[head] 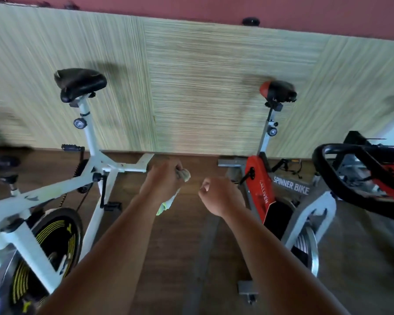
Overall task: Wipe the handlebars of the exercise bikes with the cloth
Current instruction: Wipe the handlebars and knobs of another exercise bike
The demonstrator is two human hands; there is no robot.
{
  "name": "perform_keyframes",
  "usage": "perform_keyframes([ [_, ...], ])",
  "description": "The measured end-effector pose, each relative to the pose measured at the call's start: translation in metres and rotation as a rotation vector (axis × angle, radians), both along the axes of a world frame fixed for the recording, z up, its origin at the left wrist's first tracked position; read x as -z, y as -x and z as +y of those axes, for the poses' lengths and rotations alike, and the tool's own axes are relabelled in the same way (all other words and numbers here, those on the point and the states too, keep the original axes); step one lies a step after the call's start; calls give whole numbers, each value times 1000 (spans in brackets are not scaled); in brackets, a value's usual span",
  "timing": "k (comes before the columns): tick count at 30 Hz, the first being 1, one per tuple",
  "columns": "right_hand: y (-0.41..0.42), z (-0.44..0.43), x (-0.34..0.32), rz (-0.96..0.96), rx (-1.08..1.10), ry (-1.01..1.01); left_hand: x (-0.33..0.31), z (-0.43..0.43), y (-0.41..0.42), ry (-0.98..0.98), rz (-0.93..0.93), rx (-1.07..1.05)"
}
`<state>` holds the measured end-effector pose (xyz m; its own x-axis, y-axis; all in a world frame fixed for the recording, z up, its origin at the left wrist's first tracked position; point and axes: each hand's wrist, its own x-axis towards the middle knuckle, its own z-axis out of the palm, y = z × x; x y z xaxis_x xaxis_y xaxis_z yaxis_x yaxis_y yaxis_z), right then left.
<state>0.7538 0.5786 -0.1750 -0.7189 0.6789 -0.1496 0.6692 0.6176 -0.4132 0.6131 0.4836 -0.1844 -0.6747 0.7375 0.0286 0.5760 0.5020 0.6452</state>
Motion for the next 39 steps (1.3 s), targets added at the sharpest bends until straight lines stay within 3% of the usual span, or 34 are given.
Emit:
perform_keyframes([
  [10, -65, 13, -87, 9, 92, 6, -84, 11, -65, 158, 24, 63],
  [20, -88, 46, -121, -3, 158, -9, -136, 55, -81, 81, 117, 173],
  [26, -84, 66, -127, 6, 238, -101, -141, 100, -70, 73, 120, 284],
  [39, -47, 130, -120, 21, 635, -189, -115, 235, -26, 39, -3, 670],
])
